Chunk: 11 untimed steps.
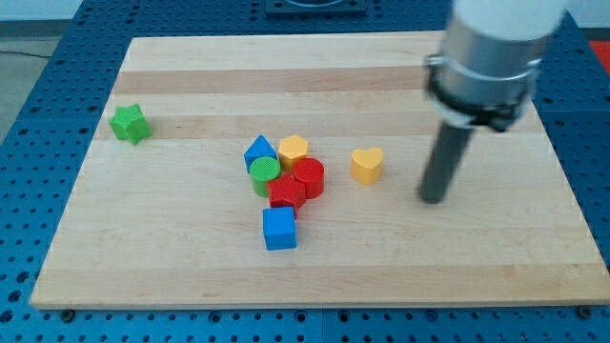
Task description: Separate the red sar and blue cube from the group of blocks
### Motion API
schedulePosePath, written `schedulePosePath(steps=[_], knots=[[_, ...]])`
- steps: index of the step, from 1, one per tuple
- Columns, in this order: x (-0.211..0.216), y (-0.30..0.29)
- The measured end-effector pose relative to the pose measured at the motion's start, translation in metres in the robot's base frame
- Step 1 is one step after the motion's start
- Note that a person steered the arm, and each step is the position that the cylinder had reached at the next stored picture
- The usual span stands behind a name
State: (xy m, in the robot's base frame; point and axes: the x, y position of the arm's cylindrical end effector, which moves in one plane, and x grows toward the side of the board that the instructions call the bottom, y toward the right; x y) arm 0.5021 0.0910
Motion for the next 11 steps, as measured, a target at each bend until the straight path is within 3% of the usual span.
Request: schedulePosePath(steps=[1, 2, 3, 4, 5, 7, 9, 11], knots=[[-0.038, -0.056], [-0.023, -0.048], [0.068, -0.023], [0.117, -0.047], [0.092, -0.119], [0.043, -0.166], [-0.005, -0.129], [-0.014, -0.056]])
